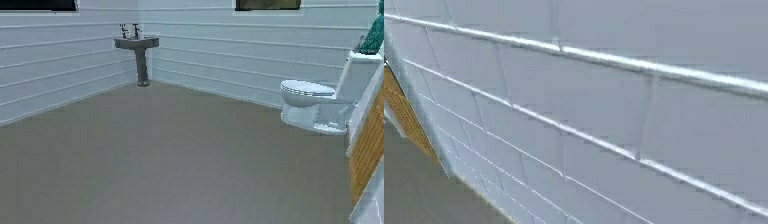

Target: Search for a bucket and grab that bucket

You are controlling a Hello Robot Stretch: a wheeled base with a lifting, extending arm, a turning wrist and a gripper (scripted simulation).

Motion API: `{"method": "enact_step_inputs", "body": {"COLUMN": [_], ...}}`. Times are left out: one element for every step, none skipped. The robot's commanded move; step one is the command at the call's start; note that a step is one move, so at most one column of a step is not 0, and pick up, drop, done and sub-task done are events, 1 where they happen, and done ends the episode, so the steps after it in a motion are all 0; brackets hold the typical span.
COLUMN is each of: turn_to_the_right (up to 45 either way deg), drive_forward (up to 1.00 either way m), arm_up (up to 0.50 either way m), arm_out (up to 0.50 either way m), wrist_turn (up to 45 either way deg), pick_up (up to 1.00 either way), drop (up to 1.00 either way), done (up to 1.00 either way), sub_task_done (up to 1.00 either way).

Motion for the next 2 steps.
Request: {"method": "enact_step_inputs", "body": {"turn_to_the_right": [0.0, -9.0], "drive_forward": [0.50, 0.00], "arm_up": [0.00, 0.00], "arm_out": [0.00, 0.00], "wrist_turn": [0.0, 0.0], "pick_up": [0.00, 0.00], "drop": [0.00, 0.00], "done": [0.00, 0.00], "sub_task_done": [0.00, 0.00]}}
